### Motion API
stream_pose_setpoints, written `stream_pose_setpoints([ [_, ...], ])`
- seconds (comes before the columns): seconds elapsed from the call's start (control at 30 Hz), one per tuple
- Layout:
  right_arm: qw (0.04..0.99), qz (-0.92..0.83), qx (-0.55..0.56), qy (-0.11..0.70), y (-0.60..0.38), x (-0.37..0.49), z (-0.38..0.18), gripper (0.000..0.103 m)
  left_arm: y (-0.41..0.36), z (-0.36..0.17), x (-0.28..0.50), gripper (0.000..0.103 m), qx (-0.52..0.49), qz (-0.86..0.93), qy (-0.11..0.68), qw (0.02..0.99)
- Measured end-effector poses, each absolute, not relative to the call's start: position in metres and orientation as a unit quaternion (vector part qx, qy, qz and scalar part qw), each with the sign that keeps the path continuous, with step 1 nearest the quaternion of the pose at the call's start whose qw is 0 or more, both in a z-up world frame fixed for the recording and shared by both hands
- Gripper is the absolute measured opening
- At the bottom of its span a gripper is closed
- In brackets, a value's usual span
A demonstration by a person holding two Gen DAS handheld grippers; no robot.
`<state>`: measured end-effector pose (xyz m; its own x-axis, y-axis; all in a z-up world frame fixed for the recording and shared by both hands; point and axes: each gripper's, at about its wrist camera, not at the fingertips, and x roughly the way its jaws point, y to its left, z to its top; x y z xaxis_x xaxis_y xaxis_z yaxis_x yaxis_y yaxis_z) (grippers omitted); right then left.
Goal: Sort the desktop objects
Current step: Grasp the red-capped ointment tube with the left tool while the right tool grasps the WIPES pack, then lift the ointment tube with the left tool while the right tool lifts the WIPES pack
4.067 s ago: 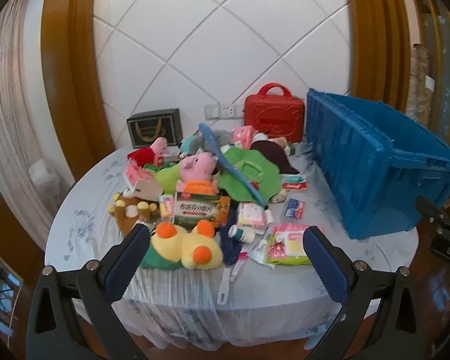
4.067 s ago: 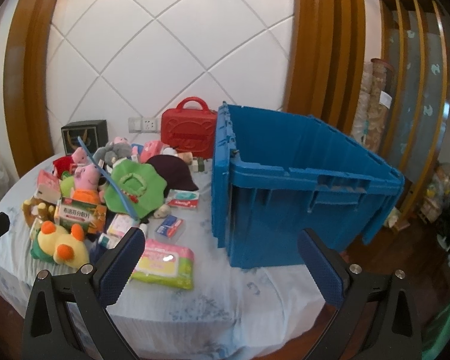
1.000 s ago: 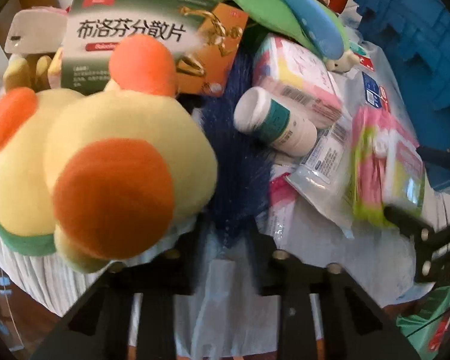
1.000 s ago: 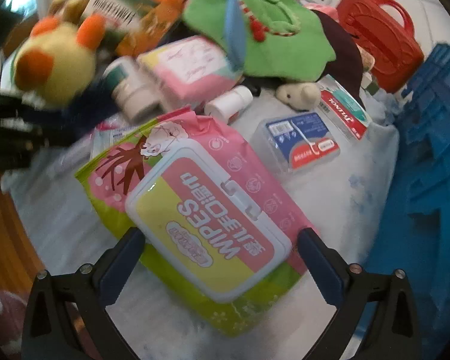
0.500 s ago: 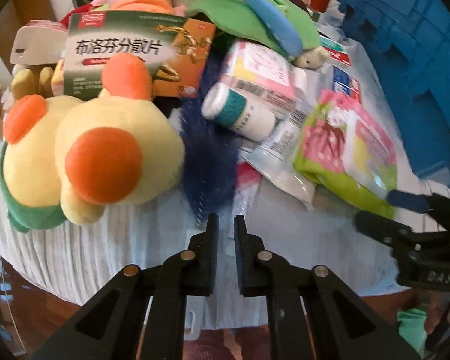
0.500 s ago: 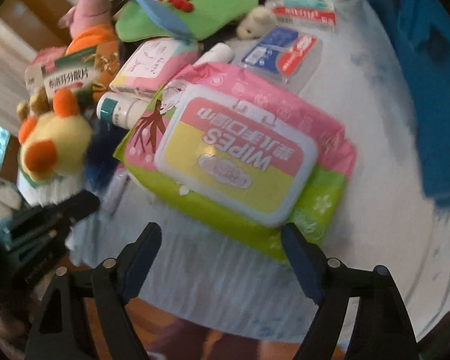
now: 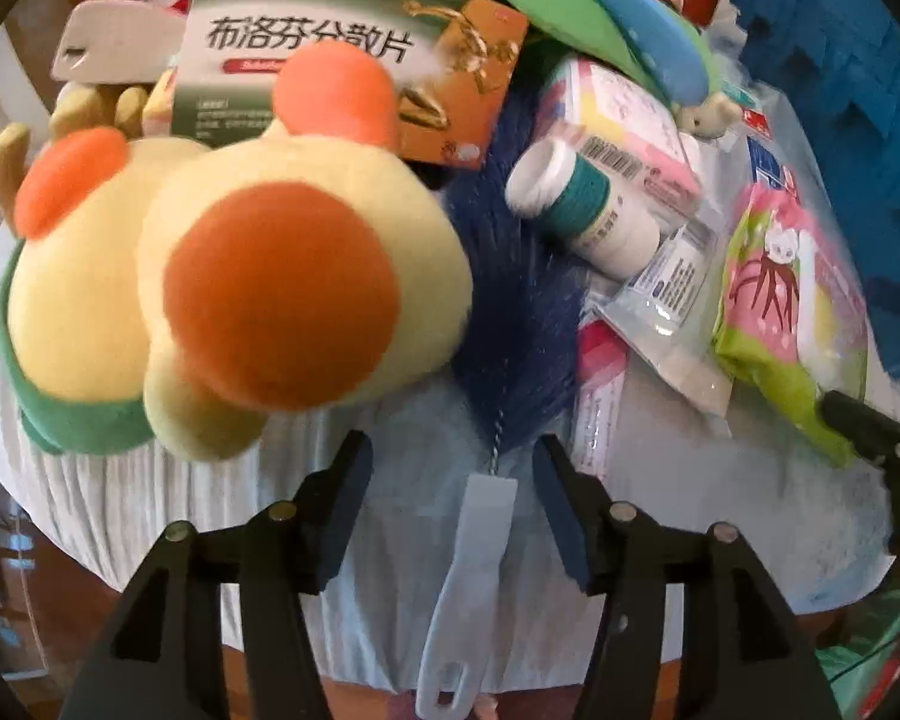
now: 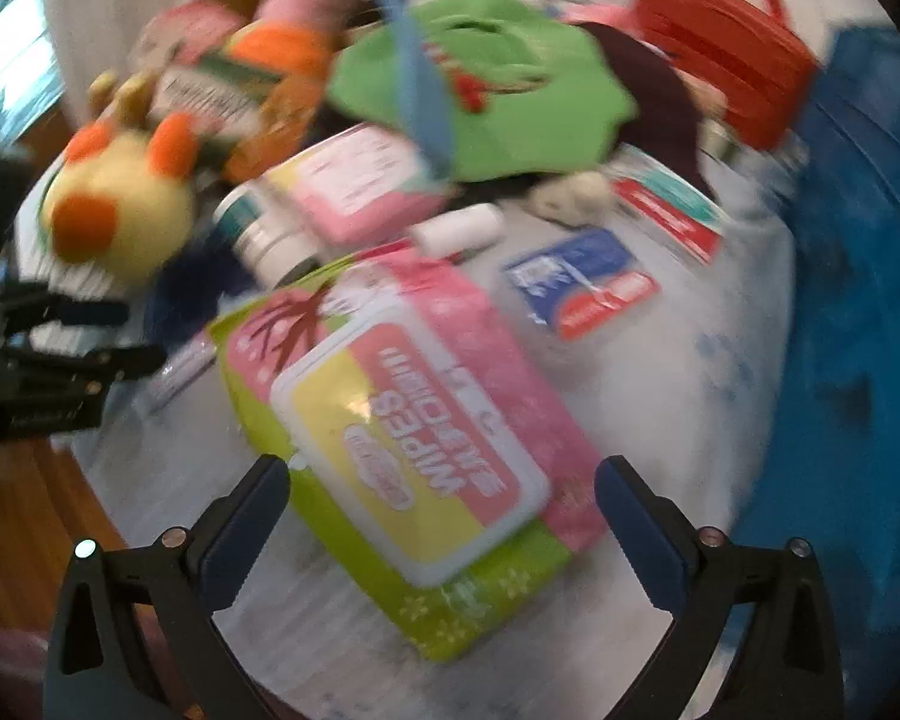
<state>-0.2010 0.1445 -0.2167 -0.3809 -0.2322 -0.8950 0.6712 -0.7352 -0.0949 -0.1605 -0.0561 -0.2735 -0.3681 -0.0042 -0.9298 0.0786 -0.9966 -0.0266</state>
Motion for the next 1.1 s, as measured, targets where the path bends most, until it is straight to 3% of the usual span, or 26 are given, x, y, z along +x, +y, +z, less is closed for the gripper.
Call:
stream_pose_setpoints([
  [0.07, 0.295, -0.796, 0.466, 0.252, 0.14, -0.207, -0.228, 0.103, -0.052, -0.273, -0.158, 0.05, 0.547, -0.836, 0.035, 0.026],
  [0.13, 0.321, -0.792, 0.462, 0.237, 0.139, -0.214, -0.236, 0.103, -0.044, -0.271, -0.158, 0.023, 0.541, -0.84, 0.033, 0.019],
  [0.27, 0.289, -0.779, 0.545, 0.116, 0.15, -0.241, -0.254, 0.103, -0.032, -0.268, -0.156, 0.012, 0.55, -0.834, 0.041, 0.018],
  [0.57, 0.199, -0.785, 0.583, 0.064, 0.15, -0.204, -0.254, 0.103, -0.037, -0.258, -0.135, 0.012, 0.571, -0.82, 0.042, -0.004],
  [0.77, 0.183, -0.793, 0.577, 0.074, 0.151, -0.199, -0.244, 0.103, -0.037, -0.249, -0.147, 0.028, 0.556, -0.831, 0.009, -0.006],
  [0.83, 0.179, -0.796, 0.572, 0.084, 0.149, -0.198, -0.242, 0.103, -0.035, -0.248, -0.154, 0.046, 0.551, -0.835, -0.001, -0.014],
  [0.9, 0.176, -0.795, 0.574, 0.087, 0.146, -0.2, -0.246, 0.103, -0.026, -0.254, -0.173, 0.051, 0.549, -0.836, -0.004, -0.015],
  [1.03, 0.169, -0.796, 0.577, 0.067, 0.146, -0.207, -0.255, 0.103, -0.035, -0.264, -0.182, 0.05, 0.545, -0.838, 0.022, -0.023],
  [1.07, 0.168, -0.802, 0.569, 0.068, 0.146, -0.206, -0.255, 0.103, -0.038, -0.264, -0.18, 0.047, 0.542, -0.839, 0.033, -0.029],
  [1.1, 0.16, -0.807, 0.564, 0.072, 0.145, -0.206, -0.256, 0.103, -0.039, -0.264, -0.176, 0.032, 0.538, -0.841, 0.036, -0.035],
])
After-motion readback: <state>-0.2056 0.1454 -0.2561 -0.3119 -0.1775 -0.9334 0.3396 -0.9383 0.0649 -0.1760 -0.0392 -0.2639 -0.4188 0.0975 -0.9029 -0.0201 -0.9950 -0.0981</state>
